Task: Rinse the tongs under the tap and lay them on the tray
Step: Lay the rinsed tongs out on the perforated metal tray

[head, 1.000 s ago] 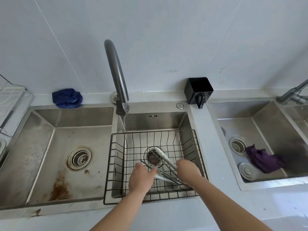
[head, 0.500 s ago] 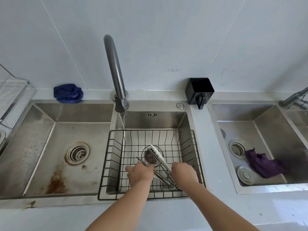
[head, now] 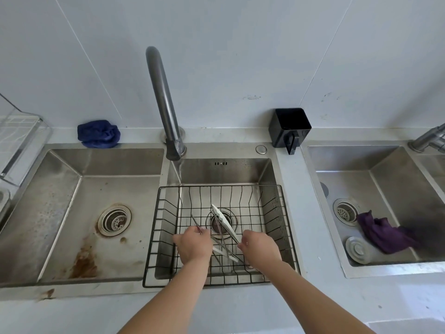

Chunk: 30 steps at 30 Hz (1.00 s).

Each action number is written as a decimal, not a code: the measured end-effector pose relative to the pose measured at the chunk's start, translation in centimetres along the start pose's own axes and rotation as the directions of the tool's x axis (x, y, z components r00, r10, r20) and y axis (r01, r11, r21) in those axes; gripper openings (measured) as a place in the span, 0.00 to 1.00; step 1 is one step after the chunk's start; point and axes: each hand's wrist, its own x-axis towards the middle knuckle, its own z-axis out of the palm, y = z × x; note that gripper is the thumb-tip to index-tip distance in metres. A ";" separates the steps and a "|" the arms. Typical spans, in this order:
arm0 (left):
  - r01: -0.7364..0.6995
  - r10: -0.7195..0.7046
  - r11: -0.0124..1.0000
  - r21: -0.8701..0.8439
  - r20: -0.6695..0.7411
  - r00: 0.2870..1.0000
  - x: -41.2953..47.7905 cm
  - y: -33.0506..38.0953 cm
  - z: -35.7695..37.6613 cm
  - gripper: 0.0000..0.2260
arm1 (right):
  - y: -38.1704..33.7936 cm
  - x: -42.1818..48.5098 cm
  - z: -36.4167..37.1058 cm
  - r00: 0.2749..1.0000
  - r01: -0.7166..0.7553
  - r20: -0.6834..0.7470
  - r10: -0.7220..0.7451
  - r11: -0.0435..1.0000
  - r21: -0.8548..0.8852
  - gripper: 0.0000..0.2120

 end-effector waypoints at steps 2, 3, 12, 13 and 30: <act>-0.029 0.029 1.000 0.011 0.004 1.000 0.2 0.0 -0.3 0.04 | 0.0 0.0 0.0 1.000 -0.006 0.001 0.006 1.000 0.009 0.11; -0.053 0.053 0.999 0.008 0.015 0.998 0.3 0.0 -0.5 0.03 | -0.1 0.0 0.0 1.000 -0.003 -0.001 0.003 1.000 -0.008 0.11; -0.187 0.194 0.978 -0.096 0.064 0.979 0.6 -0.8 -1.5 0.12 | -0.3 0.3 0.8 0.993 0.103 -0.037 -0.113 0.974 -0.202 0.04; -0.197 0.206 0.974 -0.112 0.068 0.976 0.6 -0.7 -1.6 0.10 | -0.2 0.3 0.8 0.991 0.117 -0.045 -0.130 0.969 -0.216 0.06; -0.099 0.145 0.908 -0.407 0.083 0.986 2.3 0.2 -6.0 0.07 | 0.7 -1.6 -2.1 0.959 0.164 -0.196 -0.206 0.964 -0.211 0.12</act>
